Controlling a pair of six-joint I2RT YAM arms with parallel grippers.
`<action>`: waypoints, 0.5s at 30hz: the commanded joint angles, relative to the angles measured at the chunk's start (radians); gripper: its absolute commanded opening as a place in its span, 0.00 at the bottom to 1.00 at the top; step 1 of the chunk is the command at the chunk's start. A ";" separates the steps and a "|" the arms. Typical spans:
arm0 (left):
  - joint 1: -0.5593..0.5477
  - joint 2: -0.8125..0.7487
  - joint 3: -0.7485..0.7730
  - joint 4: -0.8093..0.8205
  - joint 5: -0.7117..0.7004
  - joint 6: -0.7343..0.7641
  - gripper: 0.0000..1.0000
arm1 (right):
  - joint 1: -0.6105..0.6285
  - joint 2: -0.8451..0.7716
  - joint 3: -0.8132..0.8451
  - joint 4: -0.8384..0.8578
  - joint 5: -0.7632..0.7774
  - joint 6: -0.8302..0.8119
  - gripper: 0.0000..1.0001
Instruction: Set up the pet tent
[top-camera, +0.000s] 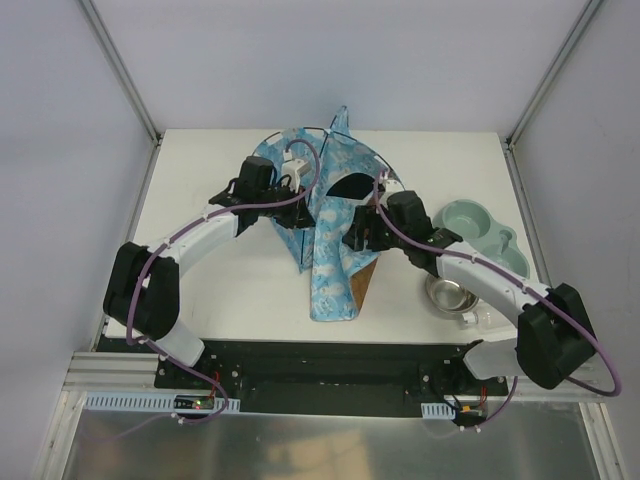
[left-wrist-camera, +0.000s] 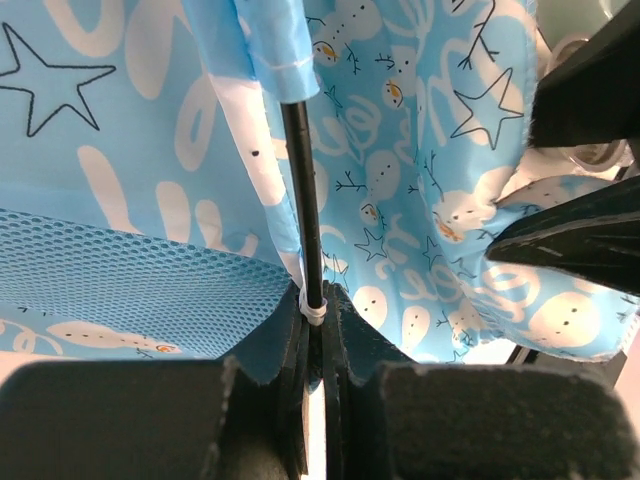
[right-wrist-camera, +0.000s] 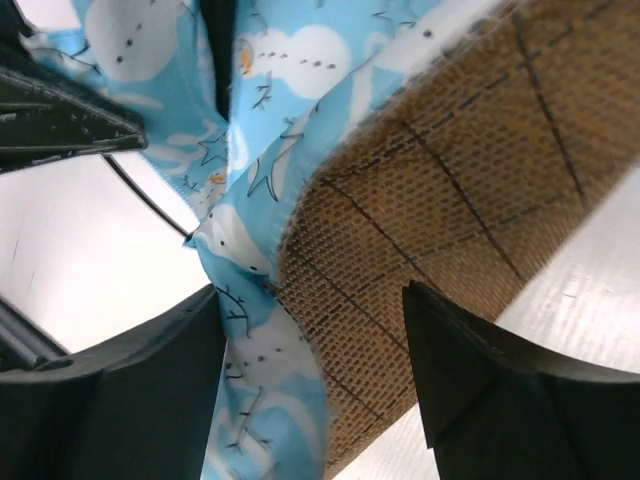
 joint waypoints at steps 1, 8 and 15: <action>-0.005 0.000 0.026 -0.035 -0.028 -0.047 0.00 | 0.008 -0.088 -0.020 0.045 0.316 0.133 0.78; -0.005 -0.009 0.020 -0.035 -0.033 -0.034 0.00 | 0.008 -0.131 -0.014 0.011 0.409 0.179 0.99; -0.005 -0.016 0.016 -0.040 -0.037 -0.027 0.00 | 0.006 -0.189 -0.036 0.029 0.374 0.233 0.99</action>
